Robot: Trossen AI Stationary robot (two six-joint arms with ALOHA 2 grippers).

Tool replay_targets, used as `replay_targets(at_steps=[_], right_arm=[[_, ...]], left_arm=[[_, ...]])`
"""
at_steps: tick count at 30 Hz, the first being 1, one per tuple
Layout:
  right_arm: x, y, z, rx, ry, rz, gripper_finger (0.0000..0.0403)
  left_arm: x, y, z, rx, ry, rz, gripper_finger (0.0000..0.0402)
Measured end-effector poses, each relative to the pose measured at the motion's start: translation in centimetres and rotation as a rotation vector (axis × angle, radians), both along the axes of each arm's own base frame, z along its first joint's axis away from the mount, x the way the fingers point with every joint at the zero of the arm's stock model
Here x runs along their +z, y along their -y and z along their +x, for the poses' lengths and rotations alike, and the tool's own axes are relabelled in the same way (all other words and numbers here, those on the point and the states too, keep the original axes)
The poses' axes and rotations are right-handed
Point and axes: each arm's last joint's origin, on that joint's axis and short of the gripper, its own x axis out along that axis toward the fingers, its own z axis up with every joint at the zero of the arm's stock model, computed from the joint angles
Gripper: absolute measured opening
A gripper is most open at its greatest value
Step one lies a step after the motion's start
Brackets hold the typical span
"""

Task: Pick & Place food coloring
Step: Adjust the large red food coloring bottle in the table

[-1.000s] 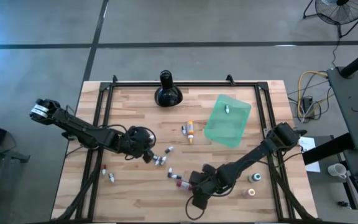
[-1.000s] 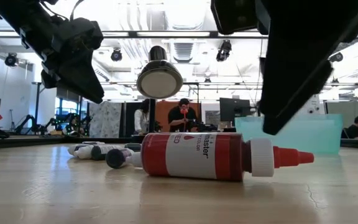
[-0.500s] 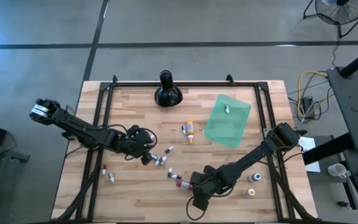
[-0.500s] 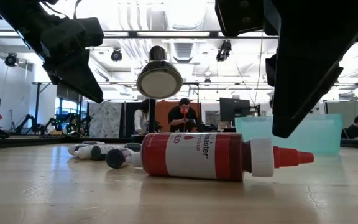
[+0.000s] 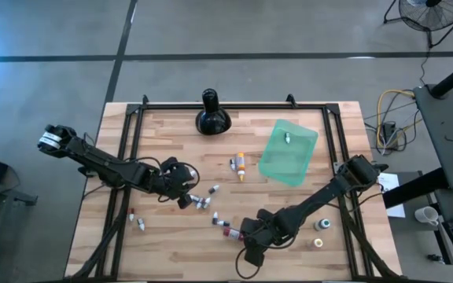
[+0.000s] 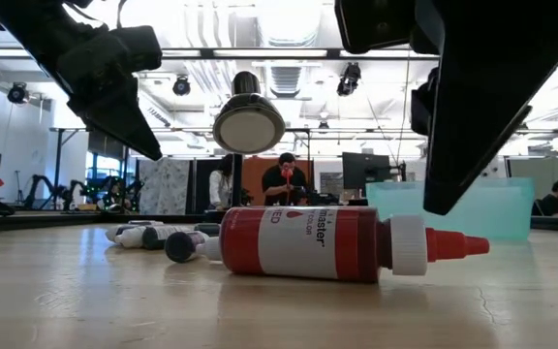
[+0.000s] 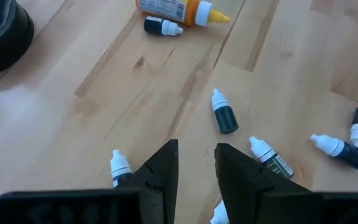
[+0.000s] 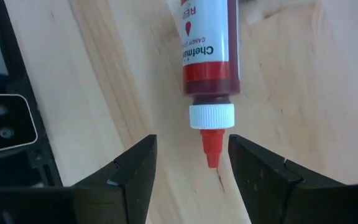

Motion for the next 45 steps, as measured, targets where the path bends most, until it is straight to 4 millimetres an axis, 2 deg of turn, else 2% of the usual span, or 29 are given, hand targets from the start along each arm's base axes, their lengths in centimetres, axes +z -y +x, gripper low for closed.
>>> replay_targets(at_steps=[7,17,27,33,38,45], right_arm=[[-1.2,0.2,0.4,0.117,0.035,-0.143,0.0194],[-1.3,0.2,0.7,0.108,0.069,-0.120,0.0194],[-3.4,-0.1,1.1,0.075,0.037,-0.113,0.0194],[-3.5,-0.1,1.1,0.056,0.035,-0.108,0.0191],[-3.5,0.0,1.1,0.055,0.033,-0.112,0.0166],[-3.4,0.8,1.5,-0.002,0.002,-0.055,0.0108]], left_arm=[[0.0,-0.3,0.1,0.036,0.011,0.004,0.0080],[0.1,-0.5,0.1,0.085,0.029,0.041,0.0080],[0.1,-0.6,0.1,0.094,0.031,0.049,0.0080],[0.1,-0.6,0.1,0.094,0.031,0.049,0.0080],[0.1,-0.6,0.1,0.094,0.032,0.048,0.0080],[0.1,-0.6,0.1,0.094,0.032,0.047,0.0080]])
